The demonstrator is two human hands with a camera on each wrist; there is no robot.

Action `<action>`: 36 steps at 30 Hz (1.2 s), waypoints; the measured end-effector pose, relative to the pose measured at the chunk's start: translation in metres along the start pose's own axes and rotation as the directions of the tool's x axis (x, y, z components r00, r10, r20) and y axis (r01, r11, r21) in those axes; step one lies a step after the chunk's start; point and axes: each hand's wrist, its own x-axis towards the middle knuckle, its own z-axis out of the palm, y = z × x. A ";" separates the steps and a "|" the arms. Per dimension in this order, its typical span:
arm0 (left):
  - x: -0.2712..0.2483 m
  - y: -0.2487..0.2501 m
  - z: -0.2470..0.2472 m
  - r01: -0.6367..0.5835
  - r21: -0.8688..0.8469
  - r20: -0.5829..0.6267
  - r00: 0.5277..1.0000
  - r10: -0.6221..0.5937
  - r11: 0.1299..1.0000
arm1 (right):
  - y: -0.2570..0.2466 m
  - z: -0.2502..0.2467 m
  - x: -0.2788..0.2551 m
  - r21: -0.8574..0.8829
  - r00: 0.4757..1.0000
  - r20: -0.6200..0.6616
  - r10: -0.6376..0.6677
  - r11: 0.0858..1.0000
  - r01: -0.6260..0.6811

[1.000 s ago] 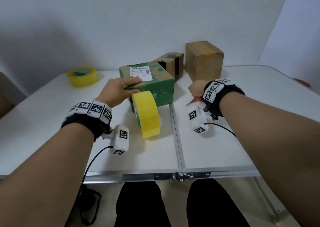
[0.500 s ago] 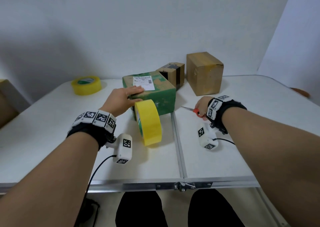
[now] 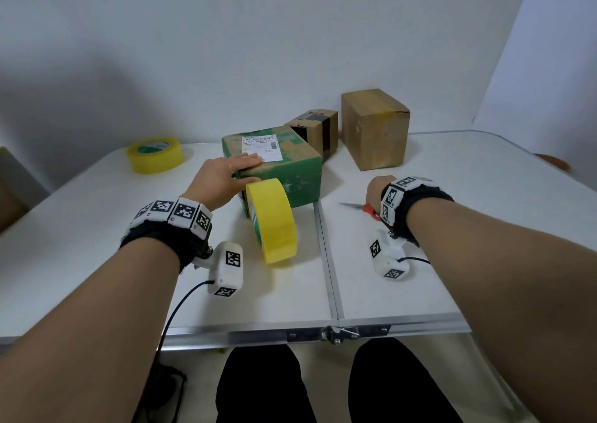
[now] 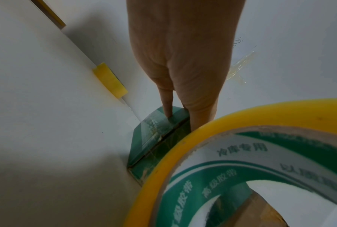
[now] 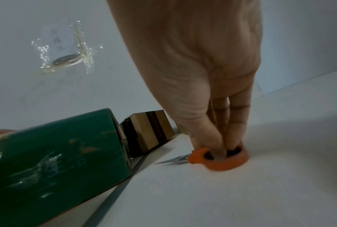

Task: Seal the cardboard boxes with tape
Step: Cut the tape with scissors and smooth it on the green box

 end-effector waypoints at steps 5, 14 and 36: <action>-0.001 0.001 0.001 0.001 0.002 -0.005 1.000 -0.001 1.000 | 0.009 0.008 0.023 0.023 0.993 0.011 0.122 0.992 -0.122; 0.007 -0.010 -0.002 -0.018 -0.061 0.070 0.997 0.022 0.998 | -0.026 -0.019 0.002 0.444 0.951 -0.308 0.001 0.885 0.143; 0.000 0.012 -0.036 0.326 -0.527 -0.043 0.912 -0.408 0.785 | -0.078 -0.048 -0.016 0.597 0.814 -0.573 -0.095 0.633 0.494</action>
